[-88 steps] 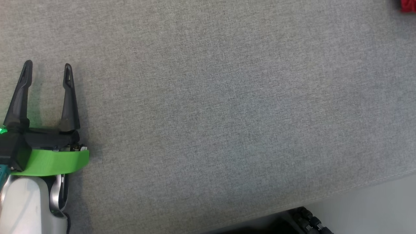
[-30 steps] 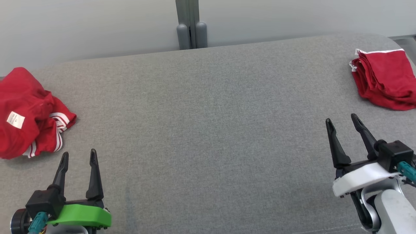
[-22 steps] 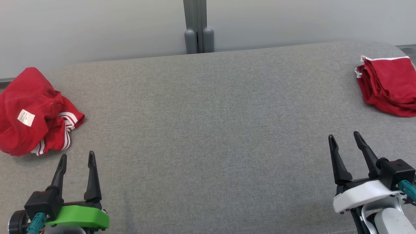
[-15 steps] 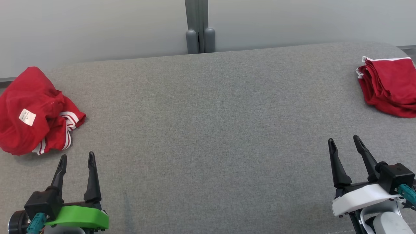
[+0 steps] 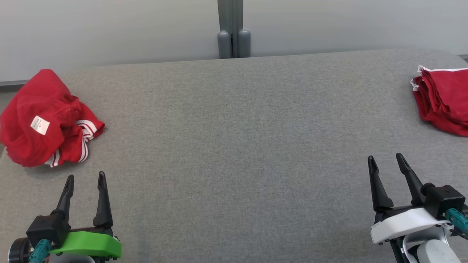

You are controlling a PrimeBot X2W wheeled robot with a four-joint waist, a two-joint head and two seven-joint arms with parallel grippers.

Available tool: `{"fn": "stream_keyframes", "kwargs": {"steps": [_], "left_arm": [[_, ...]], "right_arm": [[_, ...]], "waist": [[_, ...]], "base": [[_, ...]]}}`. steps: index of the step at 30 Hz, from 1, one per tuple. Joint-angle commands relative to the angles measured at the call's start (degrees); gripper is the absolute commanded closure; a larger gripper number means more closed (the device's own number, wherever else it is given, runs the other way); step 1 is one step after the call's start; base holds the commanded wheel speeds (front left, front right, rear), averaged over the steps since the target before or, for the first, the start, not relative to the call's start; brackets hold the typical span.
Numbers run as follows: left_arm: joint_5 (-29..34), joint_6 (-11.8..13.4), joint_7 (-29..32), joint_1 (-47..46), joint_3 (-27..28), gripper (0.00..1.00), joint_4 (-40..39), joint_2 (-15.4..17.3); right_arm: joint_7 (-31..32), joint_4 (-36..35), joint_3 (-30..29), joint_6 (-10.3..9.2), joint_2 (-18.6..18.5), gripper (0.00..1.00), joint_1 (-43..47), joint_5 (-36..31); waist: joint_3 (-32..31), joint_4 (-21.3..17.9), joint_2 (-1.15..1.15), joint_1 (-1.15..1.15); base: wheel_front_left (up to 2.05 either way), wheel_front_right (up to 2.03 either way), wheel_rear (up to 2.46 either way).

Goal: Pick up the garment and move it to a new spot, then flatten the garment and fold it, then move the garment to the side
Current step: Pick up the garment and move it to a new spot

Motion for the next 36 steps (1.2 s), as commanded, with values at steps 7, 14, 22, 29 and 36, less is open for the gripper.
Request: {"fn": "stream_keyframes", "kwargs": {"steps": [7, 14, 22, 29, 36], "left_arm": [[0.3, -0.2, 0.0, -0.3, 0.6, 0.0, 0.2, 0.0], [0.4, -0.1, 0.0, 0.2, 1.4, 0.0, 0.2, 0.5], [0.4, 0.0, 0.0, 0.7, 1.9, 0.0, 0.0, 0.1], [0.5, 0.0, 0.0, 1.1, 2.5, 0.0, -0.2, 0.0], [0.5, 0.0, 0.0, 1.8, 3.3, 0.0, -0.3, 0.1]], "right_arm": [[-0.1, -0.2, 0.2, -0.07, 1.6, 0.0, 1.3, -0.4], [-0.1, 0.3, 0.5, -0.07, 1.9, 0.0, 1.4, -0.5], [-0.1, 1.1, 1.4, -0.07, 1.7, 0.0, 0.7, -0.1], [-0.1, 1.8, 2.1, -0.07, 1.7, 0.0, 0.6, 0.2], [-0.1, 2.3, 2.8, -0.07, 2.2, 0.0, 0.3, 0.1]], "waist": [[-0.3, 6.3, 0.0, 0.0], [-0.5, 13.1, 0.0, 0.0], [0.1, 19.5, 0.0, 0.0], [0.1, 23.6, 0.0, 0.0], [-0.2, 24.9, 0.0, 0.0]], "base": [[0.0, 0.0, 0.0], [0.0, 0.0, 0.0], [0.0, 0.0, 0.0], [0.0, 0.0, 0.0], [0.0, 0.0, 0.0]]}}
